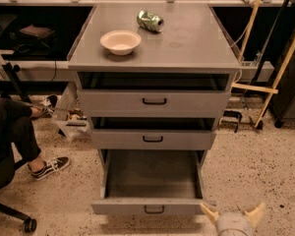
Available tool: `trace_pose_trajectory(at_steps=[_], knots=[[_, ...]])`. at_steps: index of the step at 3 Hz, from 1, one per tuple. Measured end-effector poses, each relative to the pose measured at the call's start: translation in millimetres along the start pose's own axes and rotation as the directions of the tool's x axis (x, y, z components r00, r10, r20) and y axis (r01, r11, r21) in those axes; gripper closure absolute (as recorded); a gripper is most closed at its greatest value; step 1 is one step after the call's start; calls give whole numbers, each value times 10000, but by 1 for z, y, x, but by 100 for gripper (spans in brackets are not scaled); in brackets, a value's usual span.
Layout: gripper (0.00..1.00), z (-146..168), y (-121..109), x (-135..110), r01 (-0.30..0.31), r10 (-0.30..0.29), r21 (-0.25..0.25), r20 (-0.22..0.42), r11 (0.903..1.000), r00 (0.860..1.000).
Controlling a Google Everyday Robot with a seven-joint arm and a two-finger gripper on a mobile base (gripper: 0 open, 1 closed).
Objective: Open bottom drawer
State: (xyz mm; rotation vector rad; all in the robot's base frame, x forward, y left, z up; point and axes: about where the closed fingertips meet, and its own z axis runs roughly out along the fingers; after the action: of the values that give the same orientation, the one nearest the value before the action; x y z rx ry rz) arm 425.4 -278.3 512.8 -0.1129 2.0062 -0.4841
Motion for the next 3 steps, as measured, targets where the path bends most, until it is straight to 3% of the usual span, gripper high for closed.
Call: trace_pose_trajectory(at_steps=[1,2,3], knots=[[0,-75,-75,-16,216,-276,1933,285,9809,9992],[0,-140,-130,-39,418,-534,3584,225,9326,9983],[0,-162,-141,-58,317,-502,4150,338,9093,9982]])
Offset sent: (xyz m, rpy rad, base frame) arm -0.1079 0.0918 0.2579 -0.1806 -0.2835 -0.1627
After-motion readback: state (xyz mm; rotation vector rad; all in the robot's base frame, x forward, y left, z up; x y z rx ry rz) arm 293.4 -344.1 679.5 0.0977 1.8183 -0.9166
